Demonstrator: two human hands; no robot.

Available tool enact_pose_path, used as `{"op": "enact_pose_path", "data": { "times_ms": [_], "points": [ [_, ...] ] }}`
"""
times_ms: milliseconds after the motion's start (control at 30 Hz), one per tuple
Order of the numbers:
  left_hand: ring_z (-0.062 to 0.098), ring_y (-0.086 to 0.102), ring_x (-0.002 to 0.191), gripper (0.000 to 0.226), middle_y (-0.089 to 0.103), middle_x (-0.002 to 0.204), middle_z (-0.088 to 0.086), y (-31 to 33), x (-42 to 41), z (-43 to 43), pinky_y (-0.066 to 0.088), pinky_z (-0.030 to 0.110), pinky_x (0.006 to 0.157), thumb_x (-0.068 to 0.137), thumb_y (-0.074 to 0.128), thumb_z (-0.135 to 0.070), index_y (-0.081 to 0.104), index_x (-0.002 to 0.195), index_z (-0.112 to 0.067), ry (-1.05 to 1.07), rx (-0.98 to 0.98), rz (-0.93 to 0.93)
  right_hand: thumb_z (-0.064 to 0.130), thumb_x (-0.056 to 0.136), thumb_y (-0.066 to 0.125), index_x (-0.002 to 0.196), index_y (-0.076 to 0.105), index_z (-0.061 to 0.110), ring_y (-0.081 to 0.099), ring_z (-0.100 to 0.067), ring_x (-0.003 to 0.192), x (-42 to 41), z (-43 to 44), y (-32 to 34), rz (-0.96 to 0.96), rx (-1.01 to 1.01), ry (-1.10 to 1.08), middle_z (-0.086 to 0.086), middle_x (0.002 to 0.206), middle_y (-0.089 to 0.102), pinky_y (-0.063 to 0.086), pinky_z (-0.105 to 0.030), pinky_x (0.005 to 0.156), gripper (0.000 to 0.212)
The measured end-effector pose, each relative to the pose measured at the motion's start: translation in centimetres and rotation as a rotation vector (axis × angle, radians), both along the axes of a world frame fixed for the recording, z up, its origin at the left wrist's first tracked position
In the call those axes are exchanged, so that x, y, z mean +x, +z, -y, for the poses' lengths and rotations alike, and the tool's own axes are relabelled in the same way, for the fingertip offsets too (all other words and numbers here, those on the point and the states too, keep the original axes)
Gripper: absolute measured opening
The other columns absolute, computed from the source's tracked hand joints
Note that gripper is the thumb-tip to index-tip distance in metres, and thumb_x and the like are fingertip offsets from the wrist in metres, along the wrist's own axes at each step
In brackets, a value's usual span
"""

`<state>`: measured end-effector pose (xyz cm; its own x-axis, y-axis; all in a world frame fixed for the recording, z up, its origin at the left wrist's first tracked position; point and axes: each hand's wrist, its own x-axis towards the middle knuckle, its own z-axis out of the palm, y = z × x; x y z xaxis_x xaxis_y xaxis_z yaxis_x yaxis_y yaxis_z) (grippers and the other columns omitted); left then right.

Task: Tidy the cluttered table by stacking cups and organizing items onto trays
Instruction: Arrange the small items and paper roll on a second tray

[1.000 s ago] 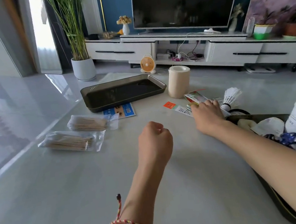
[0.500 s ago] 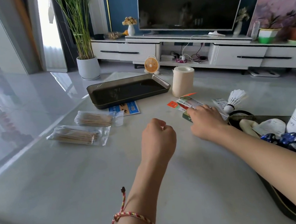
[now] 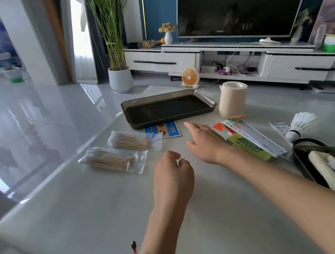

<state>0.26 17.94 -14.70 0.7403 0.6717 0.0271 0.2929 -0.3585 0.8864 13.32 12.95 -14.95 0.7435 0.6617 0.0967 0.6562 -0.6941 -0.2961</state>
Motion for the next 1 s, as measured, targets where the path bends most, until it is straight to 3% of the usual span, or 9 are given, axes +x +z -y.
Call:
{"op": "enact_pose_path", "data": {
  "times_ms": [167, 267, 367, 467, 600, 767, 867, 1001],
  "points": [
    [0.013, 0.051, 0.098, 0.032, 0.055, 0.121, 0.002, -0.6, -0.4, -1.2, 0.041, 0.021, 0.069, 0.092, 0.039, -0.019, 0.052, 0.122, -0.017, 0.033, -0.034, -0.001, 0.012, 0.094, 0.045, 0.149, 0.008, 0.017, 0.028, -0.029, 0.136, 2.6, -6.6, 0.1, -0.031, 0.036, 0.035, -0.012, 0.150, 0.027, 0.033, -0.039, 0.105, 0.066],
    [0.016, 0.053, 0.106, 0.031, 0.056, 0.120, 0.002, -1.0, -0.1, -2.4, 0.045, 0.027, 0.083, 0.092, 0.041, -0.019, 0.054, 0.119, -0.017, 0.072, -0.046, -0.009, 0.008, 0.091, 0.050, 0.149, 0.012, 0.016, 0.023, -0.029, 0.139, 4.8, -9.3, -0.4, 0.061, -0.065, 0.029, -0.012, 0.152, 0.025, 0.025, -0.039, 0.111, 0.070],
    [0.015, 0.052, 0.109, 0.030, 0.057, 0.120, 0.000, -1.2, 0.2, -3.3, 0.044, 0.029, 0.089, 0.092, 0.042, -0.019, 0.054, 0.119, -0.017, 0.089, -0.047, -0.001, 0.007, 0.090, 0.053, 0.130, 0.046, 0.010, 0.048, -0.029, 0.117, 5.9, -10.2, -1.1, 0.202, -0.103, 0.018, -0.013, 0.126, 0.051, 0.042, -0.036, 0.092, 0.041],
    [0.015, 0.052, 0.111, 0.030, 0.057, 0.120, -0.002, -1.1, 0.4, -3.5, 0.044, 0.031, 0.092, 0.091, 0.042, -0.020, 0.054, 0.119, -0.018, 0.088, -0.046, -0.007, 0.005, 0.090, 0.051, 0.105, 0.058, 0.006, 0.059, -0.029, 0.095, 5.7, -10.0, -0.8, 0.440, -0.115, 0.061, -0.013, 0.104, 0.061, 0.040, -0.032, 0.072, 0.017],
    [0.015, 0.050, 0.112, 0.030, 0.056, 0.121, -0.002, -0.8, 0.3, -3.2, 0.044, 0.031, 0.092, 0.091, 0.042, -0.019, 0.054, 0.119, -0.019, 0.087, -0.042, 0.002, -0.013, 0.082, 0.048, 0.085, 0.060, -0.005, 0.063, -0.038, 0.078, 5.1, -8.8, -0.3, 0.659, -0.016, 0.183, -0.024, 0.083, 0.064, 0.045, -0.041, 0.072, 0.014],
    [0.016, 0.052, 0.111, 0.032, 0.057, 0.121, 0.002, 0.2, -0.4, -2.9, 0.042, 0.029, 0.093, 0.091, 0.043, -0.014, 0.055, 0.120, -0.015, 0.165, 0.014, 0.113, -0.003, 0.092, 0.031, 0.103, 0.057, 0.003, 0.058, -0.032, 0.094, 3.2, -7.5, 0.8, 0.718, -0.073, 0.233, -0.015, 0.102, 0.063, 0.032, -0.038, 0.088, 0.029],
    [0.020, 0.053, 0.107, 0.030, 0.060, 0.116, 0.005, 1.0, -1.4, -2.9, 0.039, 0.027, 0.092, 0.090, 0.045, -0.008, 0.057, 0.117, -0.009, 0.267, 0.109, 0.254, -0.007, 0.086, 0.036, 0.101, 0.058, 0.002, 0.059, -0.031, 0.088, 0.6, -6.5, 1.8, 0.734, -0.032, 0.246, -0.015, 0.095, 0.064, 0.033, -0.038, 0.085, 0.029],
    [0.027, 0.047, 0.115, 0.031, 0.057, 0.120, 0.012, 2.1, -3.0, -3.5, 0.030, 0.026, 0.095, 0.090, 0.046, -0.006, 0.054, 0.119, -0.003, 0.421, 0.196, 0.374, -0.004, 0.063, 0.049, 0.070, 0.062, 0.012, 0.057, -0.021, 0.056, -4.5, -4.7, 3.1, 0.910, -0.010, 0.275, -0.003, 0.062, 0.059, 0.042, -0.028, 0.066, 0.022]
  ]
}}
